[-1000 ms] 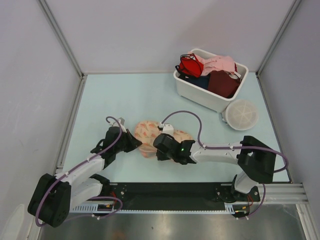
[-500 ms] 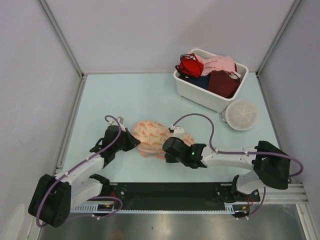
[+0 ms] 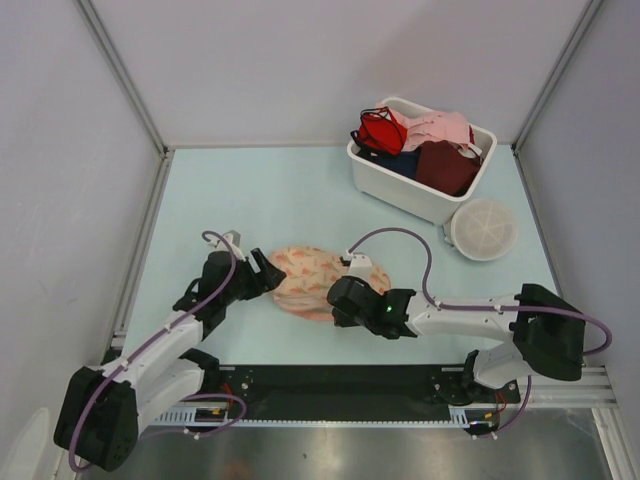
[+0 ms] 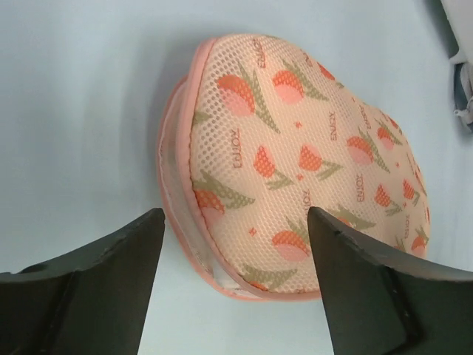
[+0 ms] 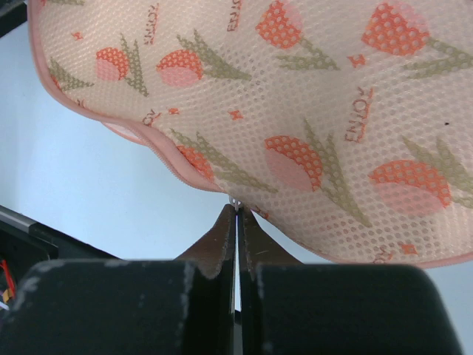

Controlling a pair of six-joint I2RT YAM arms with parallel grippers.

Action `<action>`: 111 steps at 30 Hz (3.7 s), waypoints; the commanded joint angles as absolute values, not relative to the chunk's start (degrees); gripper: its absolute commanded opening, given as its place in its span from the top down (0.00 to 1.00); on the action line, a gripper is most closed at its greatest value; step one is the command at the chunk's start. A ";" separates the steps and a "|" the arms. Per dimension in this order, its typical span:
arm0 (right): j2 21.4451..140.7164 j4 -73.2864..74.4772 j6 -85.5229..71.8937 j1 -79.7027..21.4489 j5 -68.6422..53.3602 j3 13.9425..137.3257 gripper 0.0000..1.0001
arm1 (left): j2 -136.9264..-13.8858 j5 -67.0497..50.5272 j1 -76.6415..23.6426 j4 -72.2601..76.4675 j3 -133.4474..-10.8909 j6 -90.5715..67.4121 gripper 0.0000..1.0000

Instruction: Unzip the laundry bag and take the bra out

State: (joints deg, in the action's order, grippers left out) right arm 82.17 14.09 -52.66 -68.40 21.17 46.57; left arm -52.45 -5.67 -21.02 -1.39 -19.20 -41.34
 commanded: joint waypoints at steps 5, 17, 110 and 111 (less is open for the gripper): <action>78.84 14.50 -51.24 -69.08 26.63 46.05 1.00 | -50.27 -5.44 -20.57 -0.62 -17.50 -39.81 0.09; 79.54 12.66 -52.12 -69.78 28.92 45.44 1.00 | -43.08 -9.57 -21.71 4.74 -8.09 -44.38 0.07; 95.44 3.87 -47.46 -72.60 20.40 54.22 1.00 | -49.84 -6.76 -23.20 6.59 -13.90 -41.83 0.08; 95.88 3.69 -46.94 -72.60 20.22 54.75 1.00 | -48.96 -7.46 -23.64 6.68 -12.32 -43.14 0.08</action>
